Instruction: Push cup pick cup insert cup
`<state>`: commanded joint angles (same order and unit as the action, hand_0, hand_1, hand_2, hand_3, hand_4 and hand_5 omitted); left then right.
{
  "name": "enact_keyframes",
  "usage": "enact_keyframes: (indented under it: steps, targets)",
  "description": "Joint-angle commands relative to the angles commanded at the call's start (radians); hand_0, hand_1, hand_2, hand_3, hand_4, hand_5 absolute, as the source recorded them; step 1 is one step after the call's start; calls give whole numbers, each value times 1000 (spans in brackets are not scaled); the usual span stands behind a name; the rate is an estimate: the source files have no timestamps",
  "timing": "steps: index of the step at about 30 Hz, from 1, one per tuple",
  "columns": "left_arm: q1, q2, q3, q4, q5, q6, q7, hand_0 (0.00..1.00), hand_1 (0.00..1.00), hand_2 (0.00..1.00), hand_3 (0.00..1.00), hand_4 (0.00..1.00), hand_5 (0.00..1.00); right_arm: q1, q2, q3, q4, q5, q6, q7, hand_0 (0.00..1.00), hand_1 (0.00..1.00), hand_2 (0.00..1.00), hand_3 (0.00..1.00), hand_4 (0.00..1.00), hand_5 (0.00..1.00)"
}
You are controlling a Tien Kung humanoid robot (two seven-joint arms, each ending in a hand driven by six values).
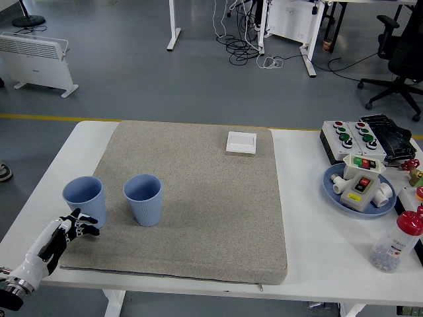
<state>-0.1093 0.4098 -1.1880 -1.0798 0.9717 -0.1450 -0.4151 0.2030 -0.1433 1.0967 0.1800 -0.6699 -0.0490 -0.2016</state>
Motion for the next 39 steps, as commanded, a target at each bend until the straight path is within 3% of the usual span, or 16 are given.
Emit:
enact_keyframes:
  steps: [21, 39]
  targets:
    - [-58, -4, 23, 43, 9, 1, -8, 658, 481, 463, 504, 549, 998, -4, 3, -3, 0, 2, -1, -1, 745, 696, 685, 583, 191, 537]
    - [-124, -8, 56, 121, 7, -4, -21, 686, 481, 461, 499, 548, 998, 0, 5, -6, 0, 0, -1, -3, 745, 696, 685, 583, 191, 537]
